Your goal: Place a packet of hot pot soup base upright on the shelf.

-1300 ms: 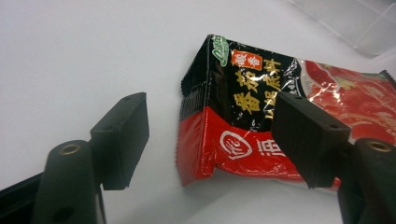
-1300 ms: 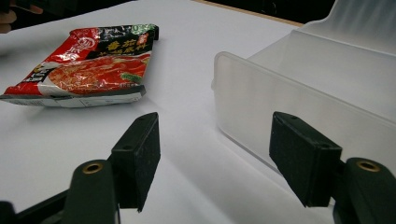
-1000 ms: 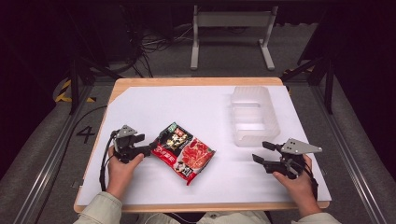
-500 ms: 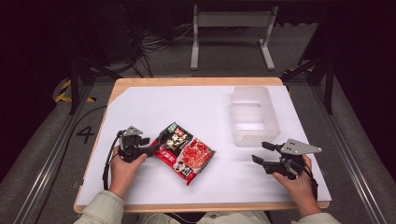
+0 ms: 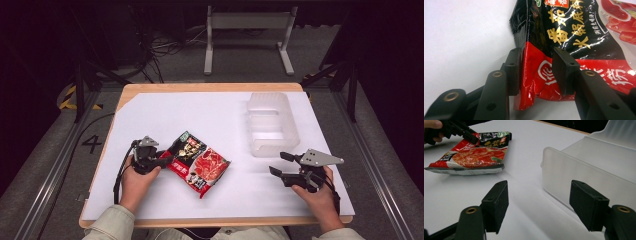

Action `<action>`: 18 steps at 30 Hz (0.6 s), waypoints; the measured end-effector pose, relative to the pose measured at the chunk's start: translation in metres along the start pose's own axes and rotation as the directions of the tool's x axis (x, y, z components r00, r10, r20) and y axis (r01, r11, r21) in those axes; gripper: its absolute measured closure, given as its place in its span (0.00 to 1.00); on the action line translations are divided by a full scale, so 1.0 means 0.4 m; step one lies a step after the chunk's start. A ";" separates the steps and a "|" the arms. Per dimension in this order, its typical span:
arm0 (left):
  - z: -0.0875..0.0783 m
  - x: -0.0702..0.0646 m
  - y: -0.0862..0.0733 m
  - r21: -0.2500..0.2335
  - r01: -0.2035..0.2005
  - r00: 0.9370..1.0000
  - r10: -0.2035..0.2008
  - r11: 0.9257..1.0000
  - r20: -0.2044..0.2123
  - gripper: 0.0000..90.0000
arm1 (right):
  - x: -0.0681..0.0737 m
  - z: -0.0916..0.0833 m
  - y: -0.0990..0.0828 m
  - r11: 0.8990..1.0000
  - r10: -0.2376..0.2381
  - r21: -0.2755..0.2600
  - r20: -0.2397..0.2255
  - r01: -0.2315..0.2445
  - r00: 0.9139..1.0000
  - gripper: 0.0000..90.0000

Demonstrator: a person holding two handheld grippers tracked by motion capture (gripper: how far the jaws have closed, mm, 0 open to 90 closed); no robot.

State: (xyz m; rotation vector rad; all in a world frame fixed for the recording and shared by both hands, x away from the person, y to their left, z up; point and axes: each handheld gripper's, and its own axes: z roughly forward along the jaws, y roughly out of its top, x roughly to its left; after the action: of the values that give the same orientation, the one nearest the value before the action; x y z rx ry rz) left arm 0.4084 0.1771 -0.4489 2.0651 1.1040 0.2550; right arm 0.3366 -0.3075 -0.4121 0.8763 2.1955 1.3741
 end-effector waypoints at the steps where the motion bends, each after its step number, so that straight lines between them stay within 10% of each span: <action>1: 0.000 -0.005 -0.001 0.001 0.006 1.000 -0.006 1.000 -0.004 0.69 | 0.000 0.000 0.000 1.000 0.000 -0.002 -0.002 0.000 1.000 0.35; 18: -0.014 -0.013 0.014 -0.019 0.022 1.000 -0.022 1.000 -0.019 0.98 | 0.003 0.003 0.002 1.000 -0.008 0.000 -0.006 0.008 1.000 0.35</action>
State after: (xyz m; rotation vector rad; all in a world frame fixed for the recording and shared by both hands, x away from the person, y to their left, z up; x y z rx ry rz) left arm 0.4057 0.1742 -0.4401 2.0370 1.1314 0.2735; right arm 0.3366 -0.3058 -0.4120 0.8637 2.2012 1.3741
